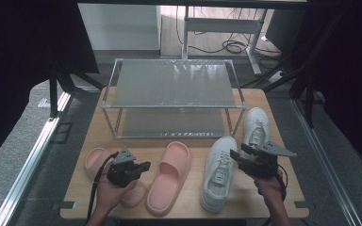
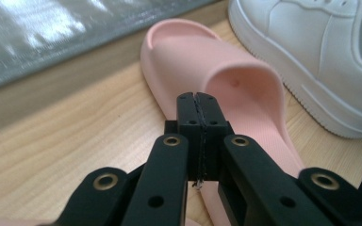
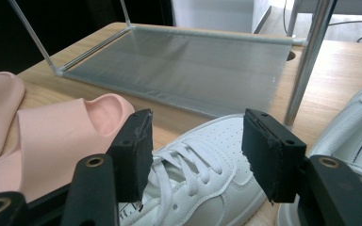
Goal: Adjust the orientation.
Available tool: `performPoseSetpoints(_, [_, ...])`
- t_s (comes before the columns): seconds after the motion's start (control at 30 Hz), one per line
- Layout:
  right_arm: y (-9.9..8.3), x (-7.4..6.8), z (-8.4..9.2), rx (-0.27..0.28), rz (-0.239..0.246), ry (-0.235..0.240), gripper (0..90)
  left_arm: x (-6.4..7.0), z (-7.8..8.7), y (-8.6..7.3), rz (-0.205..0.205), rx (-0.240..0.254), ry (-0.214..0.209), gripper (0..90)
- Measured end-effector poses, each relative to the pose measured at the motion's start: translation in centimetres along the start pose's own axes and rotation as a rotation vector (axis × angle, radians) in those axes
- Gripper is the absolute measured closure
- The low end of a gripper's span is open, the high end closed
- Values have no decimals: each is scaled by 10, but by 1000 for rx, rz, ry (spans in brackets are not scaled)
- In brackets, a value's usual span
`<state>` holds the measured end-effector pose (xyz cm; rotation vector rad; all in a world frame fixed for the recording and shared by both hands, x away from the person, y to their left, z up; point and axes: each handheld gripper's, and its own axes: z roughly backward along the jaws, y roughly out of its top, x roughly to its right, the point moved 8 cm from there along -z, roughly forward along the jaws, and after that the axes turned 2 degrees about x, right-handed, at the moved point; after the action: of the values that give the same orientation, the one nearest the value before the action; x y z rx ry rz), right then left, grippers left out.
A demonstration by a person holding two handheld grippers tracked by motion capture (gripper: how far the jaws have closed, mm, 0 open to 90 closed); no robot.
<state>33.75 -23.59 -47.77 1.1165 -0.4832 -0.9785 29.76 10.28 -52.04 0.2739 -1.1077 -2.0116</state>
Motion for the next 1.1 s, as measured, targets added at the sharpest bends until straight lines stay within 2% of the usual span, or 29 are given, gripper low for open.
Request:
performPoseSetpoints(0.2, [1, -4, 1, 2, 6, 5, 438, -7, -4, -14, 36, -41, 50, 900])
performPoseSetpoints(0.47, [5, -7, -2, 2, 15, 8, 434, -9, -12, -39, 60, -106, 55, 900])
performPoseSetpoints(0.63, [4, -8, -5, -5, 15, 8, 432, -11, -14, -47, 64, -139, 55, 900])
performPoseSetpoints(0.73, [3, -8, -6, -9, 13, 8, 430, -11, -12, -54, 62, -159, 56, 900])
performPoseSetpoints(0.9, [0, -7, -7, -16, 13, 4, 426, -9, -5, -61, 66, -149, 46, 900])
performPoseSetpoints(1.1, [-1, -7, -5, -18, 13, -3, 422, -7, 6, -70, 65, -162, 35, 900])
